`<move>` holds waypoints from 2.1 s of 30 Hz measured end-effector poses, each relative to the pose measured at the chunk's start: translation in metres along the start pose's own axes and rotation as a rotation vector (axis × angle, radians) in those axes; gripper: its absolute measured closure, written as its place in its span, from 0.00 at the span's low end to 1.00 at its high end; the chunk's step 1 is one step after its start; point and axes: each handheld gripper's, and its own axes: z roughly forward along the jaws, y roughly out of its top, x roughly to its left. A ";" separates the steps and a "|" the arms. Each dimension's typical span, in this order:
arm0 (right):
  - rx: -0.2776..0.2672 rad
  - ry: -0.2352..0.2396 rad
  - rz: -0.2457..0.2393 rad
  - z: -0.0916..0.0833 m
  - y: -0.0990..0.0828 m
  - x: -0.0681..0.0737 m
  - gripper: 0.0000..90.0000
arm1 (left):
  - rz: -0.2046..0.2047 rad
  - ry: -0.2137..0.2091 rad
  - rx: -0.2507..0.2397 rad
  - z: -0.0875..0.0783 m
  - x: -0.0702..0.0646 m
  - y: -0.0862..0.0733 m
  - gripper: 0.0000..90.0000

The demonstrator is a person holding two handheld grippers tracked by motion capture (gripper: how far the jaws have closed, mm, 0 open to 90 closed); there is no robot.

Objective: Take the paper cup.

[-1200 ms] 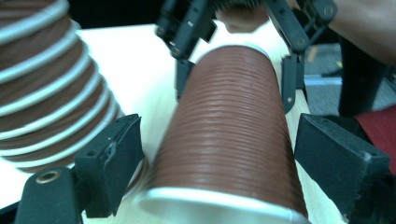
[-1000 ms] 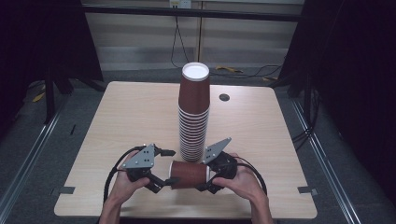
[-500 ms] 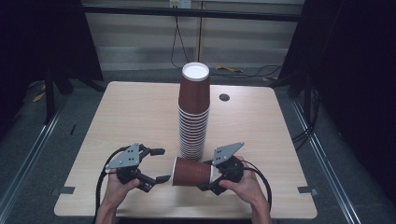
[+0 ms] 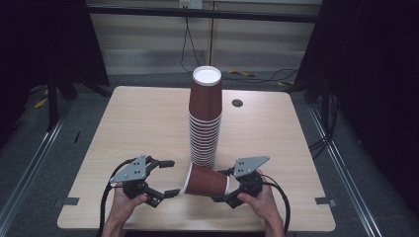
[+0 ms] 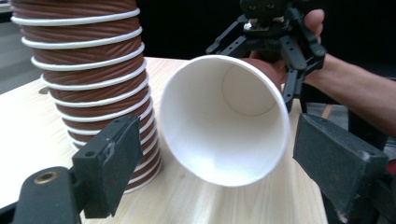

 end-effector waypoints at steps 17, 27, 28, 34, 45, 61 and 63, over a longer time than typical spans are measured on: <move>-0.109 0.015 -0.009 0.003 -0.007 0.001 0.25 | -0.013 -0.018 -0.013 0.010 -0.005 -0.001 0.17; -0.091 0.020 -0.013 0.003 -0.006 0.002 0.25 | -0.019 -0.016 0.004 0.018 -0.002 0.000 0.15; -0.091 0.025 -0.016 0.003 -0.006 0.002 0.25 | -0.017 -0.016 0.005 0.019 -0.001 0.000 0.14; -0.087 0.027 -0.022 0.004 -0.004 0.002 0.25 | -0.032 -0.008 0.017 0.024 0.003 0.001 0.00; -0.083 0.038 -0.040 0.006 0.002 0.003 0.25 | -0.020 -0.046 0.012 0.036 0.002 0.004 0.00; -0.089 0.051 -0.054 0.007 0.003 0.003 0.25 | -0.020 -0.108 -0.008 0.046 0.003 0.003 0.04; -0.089 0.059 -0.051 0.007 0.002 0.003 0.25 | -0.021 -0.117 -0.031 0.046 0.003 0.003 0.04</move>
